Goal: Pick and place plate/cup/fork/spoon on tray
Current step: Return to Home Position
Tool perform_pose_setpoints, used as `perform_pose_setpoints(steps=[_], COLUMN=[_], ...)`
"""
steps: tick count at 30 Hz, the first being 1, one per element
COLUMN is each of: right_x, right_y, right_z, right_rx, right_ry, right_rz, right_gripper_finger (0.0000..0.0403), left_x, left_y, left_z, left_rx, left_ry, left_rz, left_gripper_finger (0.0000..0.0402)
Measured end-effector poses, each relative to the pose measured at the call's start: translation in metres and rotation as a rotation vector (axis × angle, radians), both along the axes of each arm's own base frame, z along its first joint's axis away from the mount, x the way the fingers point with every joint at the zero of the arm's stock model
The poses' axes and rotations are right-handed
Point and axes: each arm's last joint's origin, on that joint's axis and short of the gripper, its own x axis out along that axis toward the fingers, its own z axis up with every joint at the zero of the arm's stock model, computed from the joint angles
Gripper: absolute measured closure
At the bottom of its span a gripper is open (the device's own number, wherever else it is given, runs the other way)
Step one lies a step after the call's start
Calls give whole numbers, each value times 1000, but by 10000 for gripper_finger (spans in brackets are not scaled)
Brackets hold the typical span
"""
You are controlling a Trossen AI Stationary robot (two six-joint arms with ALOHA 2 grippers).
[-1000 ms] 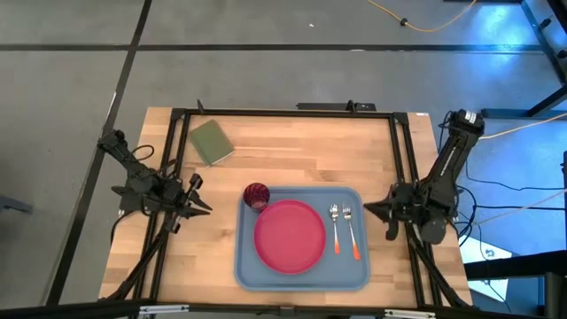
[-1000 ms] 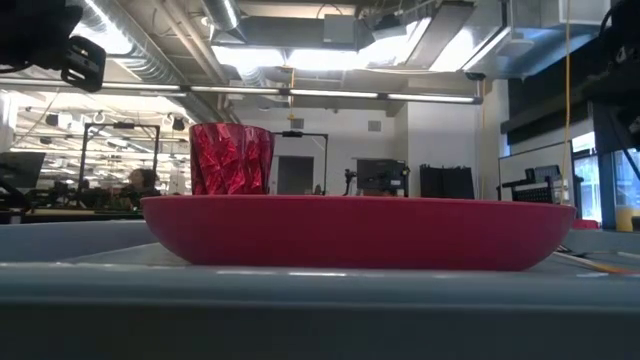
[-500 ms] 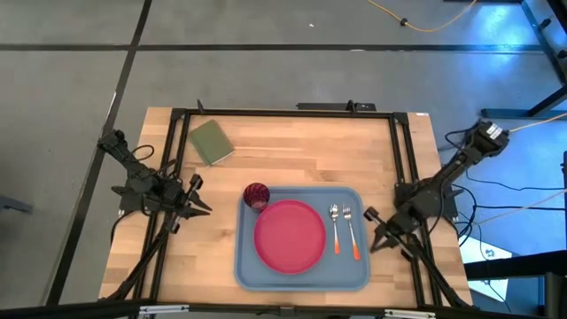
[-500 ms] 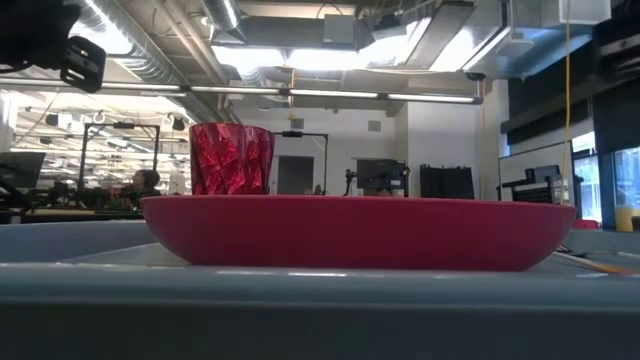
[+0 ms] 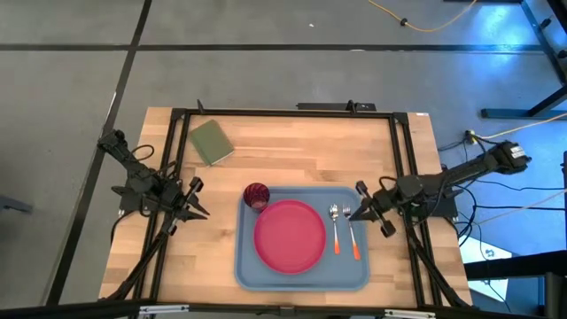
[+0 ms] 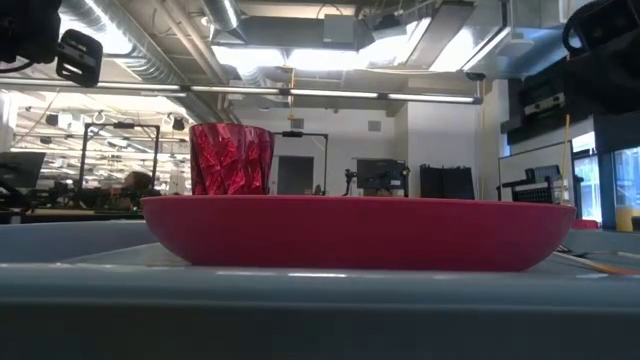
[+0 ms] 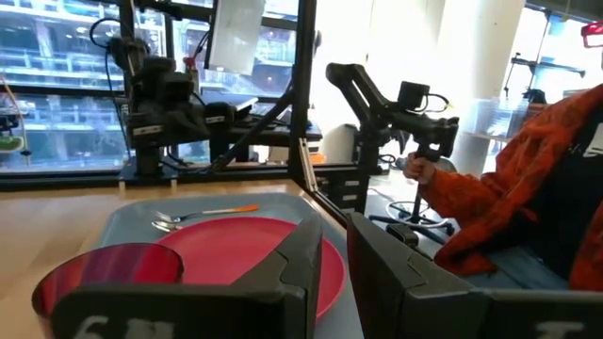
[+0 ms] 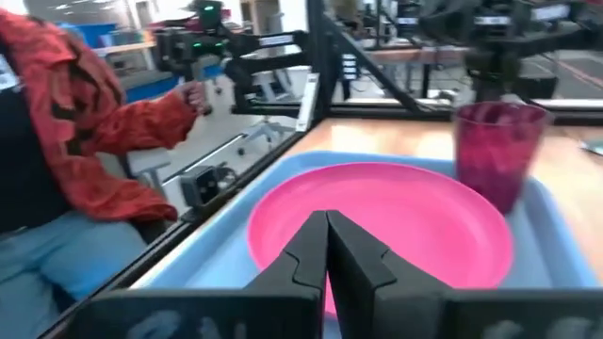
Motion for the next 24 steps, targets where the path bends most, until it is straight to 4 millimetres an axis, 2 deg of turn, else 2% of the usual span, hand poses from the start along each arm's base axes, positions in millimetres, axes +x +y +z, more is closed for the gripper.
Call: perform_pose_setpoints(steps=[18, 24], right_x=[-18, -22], right_y=[-24, -31], right_z=[3, -3], right_rx=[-43, -39], right_ry=[11, 80], right_rz=[-167, -249], right_gripper_finger=[389, 389], left_x=[0, 0], left_y=[0, 0], left_z=[0, 0], left_rx=[3, 4], left_ry=[-1, -2], left_rz=[1, 2], left_gripper_finger=[355, 355])
